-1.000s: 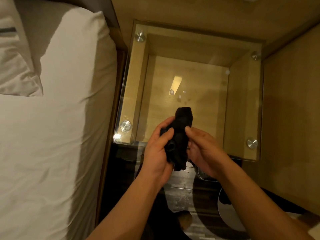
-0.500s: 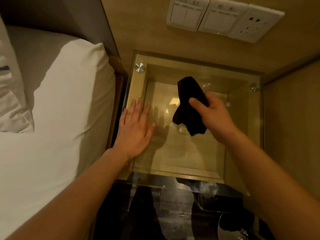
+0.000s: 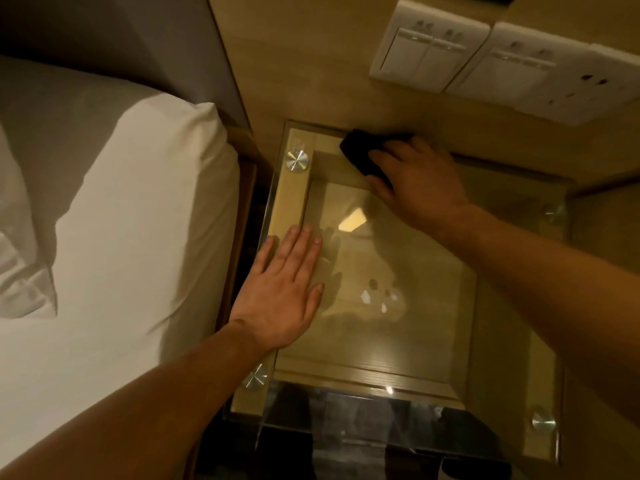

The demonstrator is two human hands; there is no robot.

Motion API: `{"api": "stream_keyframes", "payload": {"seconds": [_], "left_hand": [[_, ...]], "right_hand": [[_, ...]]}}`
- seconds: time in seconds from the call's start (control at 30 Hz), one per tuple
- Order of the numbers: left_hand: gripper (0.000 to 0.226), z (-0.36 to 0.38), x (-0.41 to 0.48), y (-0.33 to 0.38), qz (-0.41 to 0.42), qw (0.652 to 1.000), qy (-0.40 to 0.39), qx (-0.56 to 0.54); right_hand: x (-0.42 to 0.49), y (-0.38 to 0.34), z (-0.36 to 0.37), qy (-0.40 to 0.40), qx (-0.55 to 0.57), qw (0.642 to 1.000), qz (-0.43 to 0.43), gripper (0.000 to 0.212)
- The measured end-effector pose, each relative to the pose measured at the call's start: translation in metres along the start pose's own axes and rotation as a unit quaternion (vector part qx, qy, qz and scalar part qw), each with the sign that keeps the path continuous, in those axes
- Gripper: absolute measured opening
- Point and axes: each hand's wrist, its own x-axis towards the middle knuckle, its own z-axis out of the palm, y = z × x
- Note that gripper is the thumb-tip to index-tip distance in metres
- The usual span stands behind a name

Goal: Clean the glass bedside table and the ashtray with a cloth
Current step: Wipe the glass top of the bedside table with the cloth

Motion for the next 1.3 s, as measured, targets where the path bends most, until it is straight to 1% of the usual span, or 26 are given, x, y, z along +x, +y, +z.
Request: {"api": "stream_keyframes", "payload": {"seconds": [0.07,0.1,0.2,0.27,0.33,0.47,0.57,0.8,0.93,1.17,1.3], "left_hand": [[0.071,0.001,0.002,-0.001,-0.001,1.0,0.002,-0.006],[0.071,0.002,0.003,-0.002,-0.001,1.0,0.003,-0.009],[0.071,0.003,0.003,-0.001,0.001,1.0,0.004,-0.017],[0.071,0.004,0.003,-0.001,-0.002,1.0,0.011,-0.018],[0.072,0.005,0.004,-0.001,-0.004,1.0,0.02,-0.019],[0.071,0.006,0.005,-0.002,-0.001,0.999,0.028,-0.016],[0.071,0.005,0.005,-0.003,0.003,1.0,0.027,-0.008],[0.071,0.006,0.005,-0.002,0.001,0.999,0.048,0.011],[0.071,0.006,0.005,-0.002,0.0,0.999,0.05,0.01],[0.071,0.005,0.003,-0.001,0.0,0.998,0.055,0.026],[0.071,0.005,0.004,0.0,-0.004,0.998,0.059,0.035]], "right_hand": [[-0.002,0.013,-0.001,0.028,0.004,0.999,-0.02,0.044],[-0.001,0.021,0.0,0.018,0.001,0.999,-0.044,0.045],[0.007,0.04,0.003,-0.071,-0.015,0.988,-0.135,0.053],[0.015,0.044,0.007,-0.106,-0.009,0.981,-0.162,0.059],[0.022,0.043,0.012,-0.106,0.013,0.981,-0.164,0.06],[0.024,0.034,0.024,-0.059,0.043,0.987,-0.143,0.059],[0.02,0.031,0.031,-0.039,0.061,0.988,-0.139,0.057],[0.001,0.029,0.044,0.003,0.06,0.982,-0.177,0.053],[-0.019,0.023,0.046,0.001,0.073,0.979,-0.189,0.052],[-0.055,0.009,0.045,-0.05,0.077,0.977,-0.193,0.052],[-0.071,0.001,0.046,-0.047,0.097,0.978,-0.18,0.053]]}}
